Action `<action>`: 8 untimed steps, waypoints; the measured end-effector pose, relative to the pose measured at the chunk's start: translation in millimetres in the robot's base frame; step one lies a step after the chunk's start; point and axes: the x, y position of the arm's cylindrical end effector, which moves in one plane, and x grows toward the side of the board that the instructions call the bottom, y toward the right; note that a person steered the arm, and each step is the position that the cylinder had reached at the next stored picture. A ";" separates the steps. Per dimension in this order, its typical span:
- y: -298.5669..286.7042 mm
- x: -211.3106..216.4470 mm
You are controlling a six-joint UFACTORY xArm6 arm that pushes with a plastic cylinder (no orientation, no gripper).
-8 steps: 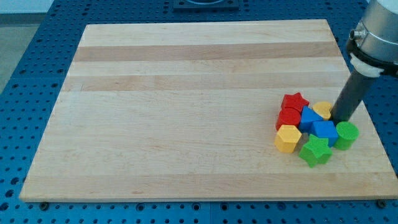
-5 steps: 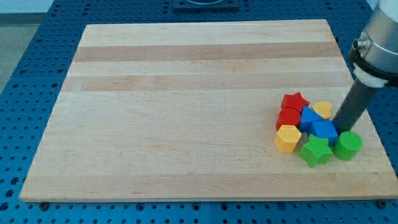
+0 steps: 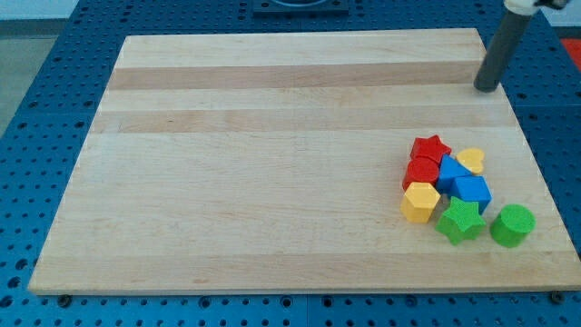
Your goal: Push red star a bit down
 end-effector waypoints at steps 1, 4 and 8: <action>-74.9 34.0; -119.7 38.4; -94.7 126.4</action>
